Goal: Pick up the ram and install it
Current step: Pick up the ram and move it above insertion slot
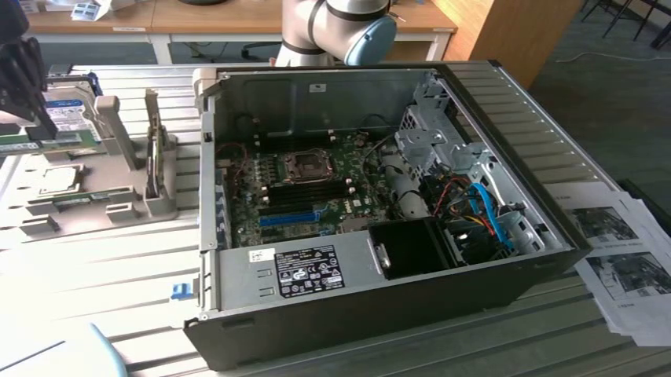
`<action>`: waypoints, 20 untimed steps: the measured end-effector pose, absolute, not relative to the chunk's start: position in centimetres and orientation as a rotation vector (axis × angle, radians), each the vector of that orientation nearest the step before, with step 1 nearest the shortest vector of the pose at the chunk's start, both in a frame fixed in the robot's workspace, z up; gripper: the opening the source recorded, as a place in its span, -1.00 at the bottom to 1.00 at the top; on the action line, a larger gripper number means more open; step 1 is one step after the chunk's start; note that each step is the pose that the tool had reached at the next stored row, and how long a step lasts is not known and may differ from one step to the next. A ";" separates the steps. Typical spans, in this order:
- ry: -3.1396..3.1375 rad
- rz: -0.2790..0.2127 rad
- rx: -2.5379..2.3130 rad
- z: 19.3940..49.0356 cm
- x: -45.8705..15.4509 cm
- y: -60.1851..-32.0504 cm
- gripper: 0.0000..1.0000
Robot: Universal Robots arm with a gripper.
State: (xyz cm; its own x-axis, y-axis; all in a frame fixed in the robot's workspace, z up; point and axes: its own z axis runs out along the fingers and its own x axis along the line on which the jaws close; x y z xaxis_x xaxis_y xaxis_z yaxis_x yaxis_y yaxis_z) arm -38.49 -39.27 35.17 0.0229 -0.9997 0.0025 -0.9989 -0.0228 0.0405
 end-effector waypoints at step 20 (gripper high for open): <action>-2.165 -0.033 2.215 37.6 -38.2 -39.3 -0.78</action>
